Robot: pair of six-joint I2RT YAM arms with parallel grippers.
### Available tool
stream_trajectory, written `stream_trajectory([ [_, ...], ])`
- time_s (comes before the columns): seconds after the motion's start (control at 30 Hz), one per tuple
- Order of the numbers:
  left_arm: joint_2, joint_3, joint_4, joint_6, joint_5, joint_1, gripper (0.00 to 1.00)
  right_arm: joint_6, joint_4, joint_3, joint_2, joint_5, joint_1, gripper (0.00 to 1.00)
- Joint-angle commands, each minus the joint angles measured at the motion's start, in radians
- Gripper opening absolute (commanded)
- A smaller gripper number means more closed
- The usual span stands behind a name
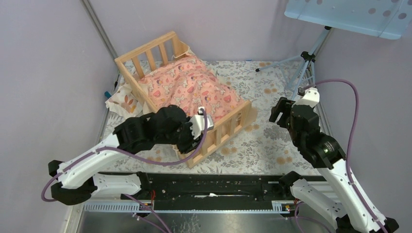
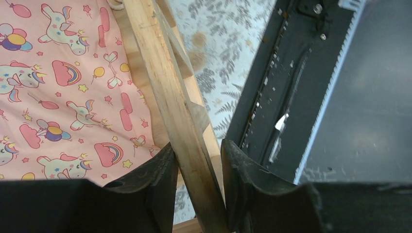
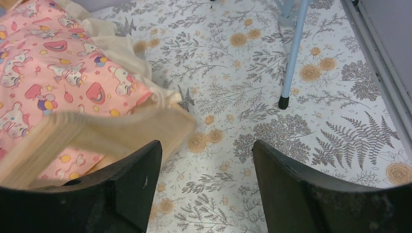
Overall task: Set up the pet bed
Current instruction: Adjust the bed frame at the center of the board.
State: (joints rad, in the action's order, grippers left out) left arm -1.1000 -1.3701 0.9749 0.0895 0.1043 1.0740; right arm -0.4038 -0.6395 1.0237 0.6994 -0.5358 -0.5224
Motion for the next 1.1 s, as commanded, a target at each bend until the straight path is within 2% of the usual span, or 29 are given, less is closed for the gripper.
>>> stream_trajectory([
  [0.0,0.033,0.032,0.141,0.083,0.203,0.115,0.00,0.022,0.048,0.049,0.025,0.040,0.005,0.76],
  [0.1,0.051,0.044,0.146,0.085,0.142,0.126,0.00,0.020,0.055,0.034,0.029,0.048,0.006,0.76],
  [0.23,0.108,0.007,0.052,0.008,-0.068,0.126,0.17,0.022,0.056,0.017,0.028,0.049,0.005,0.76],
  [0.3,0.146,-0.022,-0.028,-0.045,-0.202,0.126,0.37,0.023,0.065,0.006,0.026,0.054,0.005,0.77],
  [0.37,0.167,-0.054,-0.109,-0.100,-0.316,0.126,0.53,0.024,0.074,-0.001,0.031,0.062,0.006,0.77],
  [0.5,0.145,-0.176,-0.183,-0.257,-0.538,0.126,0.64,0.026,0.084,-0.017,0.037,0.076,0.005,0.77],
  [0.6,0.115,-0.243,-0.196,-0.367,-0.755,0.126,0.66,0.021,0.090,-0.037,0.036,0.085,0.005,0.77],
  [0.67,0.088,-0.287,-0.115,-0.476,-0.992,0.124,0.67,0.013,0.091,-0.044,0.040,0.096,0.005,0.77],
  [0.73,0.053,-0.350,0.069,-0.646,-1.240,0.120,0.67,0.005,0.093,-0.051,0.040,0.106,0.005,0.77],
  [0.8,0.025,-0.407,0.226,-0.753,-1.379,0.088,0.66,-0.002,0.096,-0.062,0.036,0.114,0.005,0.77],
  [0.87,0.000,-0.457,0.295,-0.773,-1.417,-0.007,0.66,-0.004,0.100,-0.068,0.036,0.124,0.005,0.78],
  [0.93,0.000,-0.476,0.263,-0.721,-1.376,-0.113,0.66,-0.007,0.098,-0.068,0.039,0.133,0.005,0.78],
  [1.07,0.055,-0.297,-0.040,-0.559,-1.172,-0.248,0.69,0.005,0.095,-0.065,0.047,0.161,0.006,0.78],
])
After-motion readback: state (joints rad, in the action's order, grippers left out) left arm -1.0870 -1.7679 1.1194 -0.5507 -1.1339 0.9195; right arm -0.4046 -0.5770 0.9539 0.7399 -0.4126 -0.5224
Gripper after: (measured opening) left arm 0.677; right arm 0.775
